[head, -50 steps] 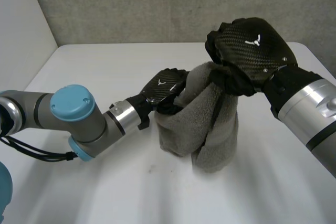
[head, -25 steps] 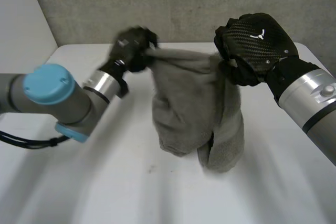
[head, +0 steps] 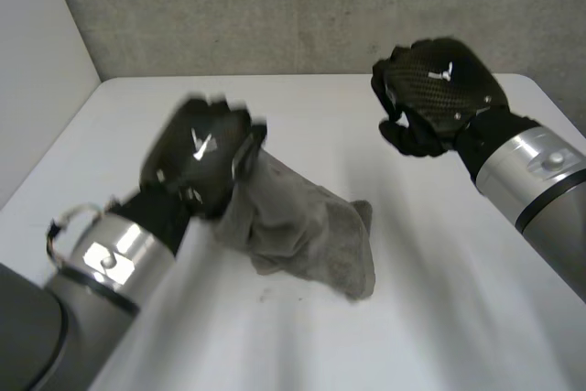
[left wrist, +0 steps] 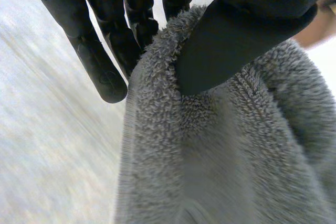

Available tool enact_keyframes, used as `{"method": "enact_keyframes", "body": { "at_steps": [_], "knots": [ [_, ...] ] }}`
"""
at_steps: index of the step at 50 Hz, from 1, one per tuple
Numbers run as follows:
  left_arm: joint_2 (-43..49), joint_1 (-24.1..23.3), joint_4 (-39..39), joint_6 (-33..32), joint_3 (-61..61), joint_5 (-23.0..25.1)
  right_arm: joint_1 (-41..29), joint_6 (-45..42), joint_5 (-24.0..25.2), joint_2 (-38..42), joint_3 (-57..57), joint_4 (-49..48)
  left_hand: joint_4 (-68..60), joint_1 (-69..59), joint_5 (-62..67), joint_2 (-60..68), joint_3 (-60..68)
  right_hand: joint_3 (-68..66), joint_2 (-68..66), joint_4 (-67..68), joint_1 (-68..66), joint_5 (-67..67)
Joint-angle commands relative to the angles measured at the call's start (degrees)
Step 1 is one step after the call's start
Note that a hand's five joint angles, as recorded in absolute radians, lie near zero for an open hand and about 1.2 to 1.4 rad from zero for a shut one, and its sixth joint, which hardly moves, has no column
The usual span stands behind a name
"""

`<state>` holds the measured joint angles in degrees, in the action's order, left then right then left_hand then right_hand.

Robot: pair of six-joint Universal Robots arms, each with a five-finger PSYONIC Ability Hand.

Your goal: Fold the towel.

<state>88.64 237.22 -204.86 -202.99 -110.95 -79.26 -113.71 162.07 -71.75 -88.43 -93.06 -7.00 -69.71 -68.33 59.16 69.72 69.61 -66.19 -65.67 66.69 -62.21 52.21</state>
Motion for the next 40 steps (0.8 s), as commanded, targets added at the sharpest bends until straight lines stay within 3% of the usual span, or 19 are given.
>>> {"method": "enact_keyframes", "body": {
  "at_steps": [1, 5, 7, 8, 9, 10, 12, 13, 15, 22, 25, 26, 27, 29, 30, 31, 35, 37, 40],
  "knots": [
    [4.52, -3.78, 10.27, -3.47, -0.06, -11.16, 0.68, 2.10, 0.30, 5.71, 2.96, 6.90, -10.29, -11.67, 10.84, 10.28, 10.39, 41.07, 40.55, -41.57, 37.09, -37.09],
    [4.43, -3.87, 10.27, -3.47, -0.32, -12.23, 1.04, 5.71, 1.62, 12.06, 7.20, 11.04, -10.29, -11.67, 10.84, 10.28, 10.39, 49.05, 48.52, -49.54, 45.06, -45.06],
    [4.26, -3.96, 10.53, -3.47, -0.41, -12.32, 2.61, 9.91, 6.42, 18.35, 12.88, 16.81, -10.29, -11.67, 10.84, 10.28, 10.39, 51.38, 50.86, -51.88, 47.40, -47.40],
    [4.26, -3.96, 10.53, -3.47, -0.41, -12.32, 2.62, 9.93, 6.45, 18.39, 12.91, 16.84, -10.29, -11.67, 10.84, 10.28, 10.39, 51.40, 50.88, -51.90, 47.41, -47.42],
    [4.00, -4.13, 10.62, -3.47, -0.41, -12.49, 3.23, 11.32, 10.72, 21.43, 15.78, 19.80, -10.29, -11.67, 10.84, 10.28, 10.39, 52.90, 52.38, -53.39, 48.91, -48.91],
    [3.99, -4.13, 10.62, -3.47, -0.41, -12.50, 3.23, 11.34, 10.76, 21.46, 15.81, 19.83, -10.29, -11.67, 10.84, 10.28, 10.39, 52.91, 52.39, -53.41, 48.93, -48.93],
    [2.77, -4.75, 11.14, -3.56, -0.41, -12.76, 3.50, 12.13, 19.33, 27.58, 21.49, 23.25, -10.29, -11.67, 10.84, 10.28, 10.39, 53.42, 52.90, -53.91, 49.43, -49.43],
    [2.76, -4.75, 11.14, -3.56, -0.41, -12.76, 3.50, 12.13, 19.37, 27.61, 21.52, 23.26, -10.29, -11.67, 10.84, 10.28, 10.39, 53.42, 52.90, -53.91, 49.43, -49.43],
    [1.10, -5.28, 12.63, -3.82, -1.11, -12.85, 2.89, 12.83, 24.28, 33.13, 26.68, 23.35, -10.29, -11.67, 10.84, 10.28, 10.39, 51.24, 50.72, -51.74, 47.26, -47.26],
    [-2.25, -5.63, 16.24, -3.82, -2.08, -12.94, 0.07, 12.83, 24.73, 40.71, 34.18, 23.17, -10.29, -11.67, 10.84, 10.28, 10.39, 49.21, 48.69, -49.71, 45.23, -45.23],
    [-2.95, -5.63, 17.38, -3.91, -2.34, -12.94, -2.04, 12.39, 24.29, 43.87, 36.73, 23.09, -10.29, -11.67, 10.84, 10.28, 10.39, 41.14, 40.62, -41.64, 37.15, -37.16],
    [-3.04, -5.54, 17.56, -3.91, -2.43, -13.02, -3.00, 12.22, 23.95, 45.35, 37.77, 23.09, -10.29, -11.67, 10.84, 10.28, 10.39, 31.15, 30.63, -31.64, 27.16, -27.16],
    [-3.04, -5.54, 17.56, -3.91, -2.43, -13.02, -3.01, 12.22, 23.94, 45.37, 37.78, 23.09, -10.29, -11.67, 10.84, 10.28, 10.39, 31.05, 30.53, -31.54, 27.06, -27.06],
    [-2.78, -4.84, 17.56, -4.08, -2.34, -13.02, -4.67, 10.91, 21.85, 47.03, 39.44, 23.09, -10.29, -11.67, 10.84, 10.28, 10.39, 4.10, 3.58, -4.59, 0.11, -0.11],
    [-2.77, -4.84, 17.56, -4.08, -2.34, -13.02, -4.68, 10.90, 21.83, 47.04, 39.45, 23.09, -10.29, -11.67, 10.84, 10.28, 10.39, 3.97, 3.44, -4.46, -0.02, 0.02],
    [-2.60, -4.23, 17.47, -4.17, -2.17, -13.02, -4.85, 9.59, 19.57, 46.52, 39.71, 23.00, -10.29, -11.67, 10.84, 10.28, 10.39, -12.85, -13.38, 12.36, -16.84, 16.84],
    [-1.98, -1.23, 16.86, -4.17, -1.64, -12.50, -4.94, 6.50, 12.60, 43.00, 39.80, 21.33, -10.29, -11.67, 10.84, 10.28, 10.39, -13.81, -14.33, 13.31, -17.79, 17.79],
    [0.73, 2.44, 15.02, -4.17, 0.46, -12.15, -4.50, 5.98, 6.83, 37.66, 37.62, 16.26, -10.29, -11.67, 10.84, 10.28, 10.39, -13.81, -14.33, 13.31, -17.79, 17.79],
    [3.89, 3.95, 12.56, -4.17, 3.18, -11.97, -3.45, 5.80, 5.49, 30.90, 32.01, 9.32, -10.29, -11.67, 10.84, 10.28, 10.39, -13.81, -14.33, 13.31, -17.79, 17.79]
  ]
}}
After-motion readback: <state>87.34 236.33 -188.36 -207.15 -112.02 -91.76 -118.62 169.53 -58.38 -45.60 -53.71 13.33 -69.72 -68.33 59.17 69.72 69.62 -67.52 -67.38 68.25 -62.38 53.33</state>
